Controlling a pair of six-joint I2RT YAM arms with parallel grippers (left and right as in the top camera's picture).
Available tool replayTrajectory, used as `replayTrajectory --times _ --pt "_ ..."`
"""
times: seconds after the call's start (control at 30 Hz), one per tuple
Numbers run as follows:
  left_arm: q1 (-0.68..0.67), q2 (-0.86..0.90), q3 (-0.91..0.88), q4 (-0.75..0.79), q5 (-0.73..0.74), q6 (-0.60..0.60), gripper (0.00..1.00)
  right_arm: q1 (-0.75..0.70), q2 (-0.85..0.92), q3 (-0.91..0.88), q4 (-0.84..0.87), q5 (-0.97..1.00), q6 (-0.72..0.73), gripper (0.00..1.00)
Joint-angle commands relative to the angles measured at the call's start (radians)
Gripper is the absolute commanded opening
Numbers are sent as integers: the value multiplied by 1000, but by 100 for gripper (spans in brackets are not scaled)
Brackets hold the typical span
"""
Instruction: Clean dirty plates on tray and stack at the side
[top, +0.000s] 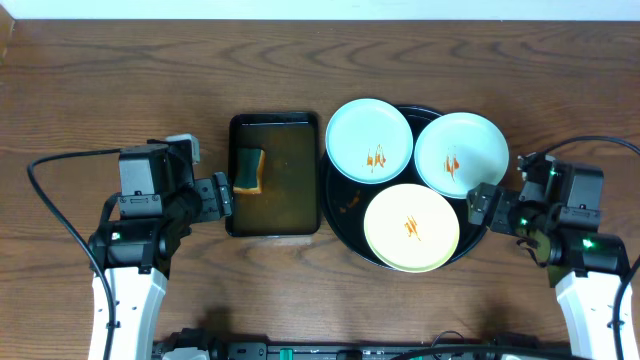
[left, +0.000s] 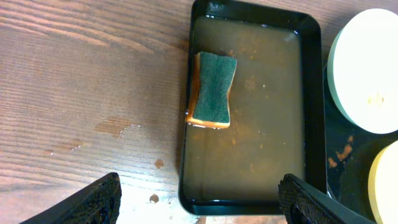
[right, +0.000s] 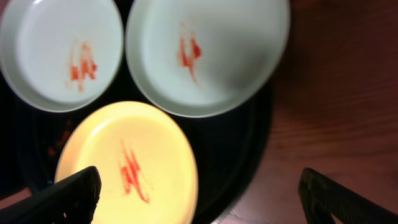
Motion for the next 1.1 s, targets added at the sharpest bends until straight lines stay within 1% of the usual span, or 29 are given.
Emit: replayTrajectory --times 0.0,0.07,0.2,0.37,0.53,0.6,0.8,1.07 --pt "4 2 25 25 23 5 82 12 18 19 9 -74 0 99" --pt "3 6 26 76 61 5 82 13 25 19 8 -75 1 97" --pt "-24 51 66 148 41 -33 82 31 32 19 9 -80 1 95" --pt "-116 211 145 159 -56 -39 81 60 35 19 23 -80 3 94" --pt "-190 380 147 210 -101 -39 80 70 35 19 22 -77 4 93" --pt "-200 445 147 229 -125 -39 78 70 35 19 22 -76 4 93" --pt "-200 605 147 285 -123 -39 78 70 35 19 23 -76 4 94" --pt "-200 715 146 300 -122 -40 78 70 35 19 24 -76 4 94"
